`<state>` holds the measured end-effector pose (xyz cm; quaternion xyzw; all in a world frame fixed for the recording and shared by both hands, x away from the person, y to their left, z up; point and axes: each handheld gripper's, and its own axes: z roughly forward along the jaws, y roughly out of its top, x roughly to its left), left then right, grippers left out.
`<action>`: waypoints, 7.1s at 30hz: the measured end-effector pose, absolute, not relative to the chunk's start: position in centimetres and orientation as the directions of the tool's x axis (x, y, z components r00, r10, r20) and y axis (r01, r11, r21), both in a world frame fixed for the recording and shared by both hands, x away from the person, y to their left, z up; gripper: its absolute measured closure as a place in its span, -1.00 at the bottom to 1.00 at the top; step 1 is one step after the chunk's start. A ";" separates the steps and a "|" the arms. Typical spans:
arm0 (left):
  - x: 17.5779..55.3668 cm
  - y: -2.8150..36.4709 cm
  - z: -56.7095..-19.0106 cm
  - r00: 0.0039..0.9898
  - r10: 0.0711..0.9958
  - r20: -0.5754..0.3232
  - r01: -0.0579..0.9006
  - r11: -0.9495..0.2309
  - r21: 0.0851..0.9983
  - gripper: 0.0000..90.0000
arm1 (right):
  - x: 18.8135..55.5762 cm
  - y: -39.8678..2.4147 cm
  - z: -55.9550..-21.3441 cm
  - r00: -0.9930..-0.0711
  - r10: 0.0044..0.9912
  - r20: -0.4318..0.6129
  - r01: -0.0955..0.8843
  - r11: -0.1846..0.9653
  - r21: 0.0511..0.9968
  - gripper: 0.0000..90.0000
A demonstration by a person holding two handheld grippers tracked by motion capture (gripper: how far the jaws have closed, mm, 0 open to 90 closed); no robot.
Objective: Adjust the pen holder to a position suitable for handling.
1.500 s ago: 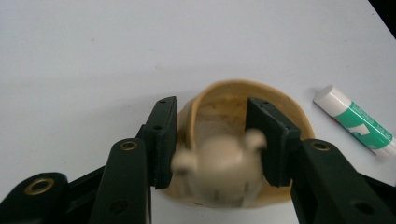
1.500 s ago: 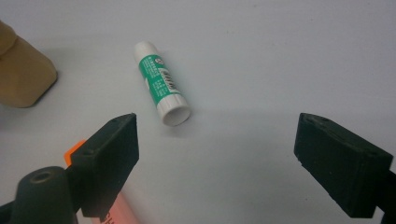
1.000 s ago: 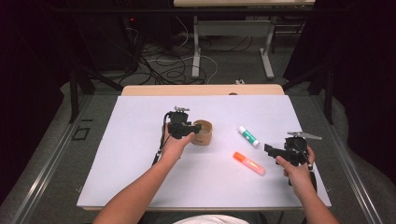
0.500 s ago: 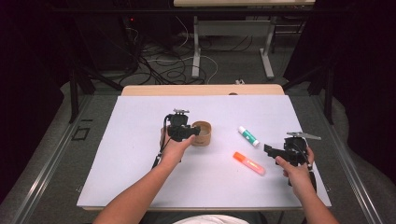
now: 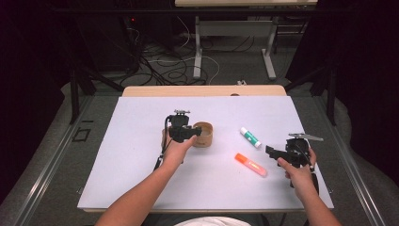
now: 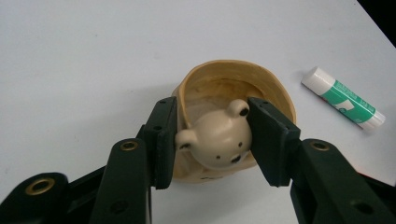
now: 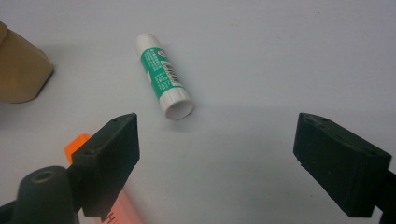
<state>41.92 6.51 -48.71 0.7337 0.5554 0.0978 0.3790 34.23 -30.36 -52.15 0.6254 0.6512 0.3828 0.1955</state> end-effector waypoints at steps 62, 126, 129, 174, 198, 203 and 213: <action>36.1 19.9 -48.6 0.446 0.830 -0.335 0.661 -0.053 0.749 -0.60 | 33.8 -28.3 -51.3 -0.391 0.917 0.083 0.598 0.185 0.780 -0.32; 36.6 19.1 -50.4 0.490 0.836 -0.249 0.667 -0.176 0.724 -0.59 | 34.1 -23.9 -53.3 -0.708 0.705 -0.031 0.630 0.652 0.422 0.46; 36.6 19.1 -50.4 0.488 0.836 -0.250 0.667 -0.173 0.725 -0.59 | 34.2 -24.0 -53.3 -0.723 0.689 -0.049 0.610 0.670 0.422 0.46; 35.9 18.3 -49.4 0.522 0.794 -0.313 0.633 -0.114 0.766 -0.64 | 32.7 -22.8 -51.2 -0.695 0.704 -0.147 0.460 0.592 0.662 0.46; 33.5 15.7 -47.1 0.584 0.699 -0.413 0.615 -0.049 0.787 -0.45 | 30.5 -18.3 -48.6 -0.710 0.696 -0.102 0.320 0.448 0.835 0.47; 33.1 14.9 -46.9 0.611 0.668 -0.425 0.614 -0.060 0.787 -0.39 | 30.2 -17.5 -48.5 -0.716 0.692 -0.095 0.301 0.429 0.852 0.47; 32.4 13.7 -46.9 0.626 0.624 -0.467 0.647 -0.082 0.758 -0.21 | 29.4 -15.7 -48.7 -0.742 0.665 -0.088 0.289 0.435 0.853 0.46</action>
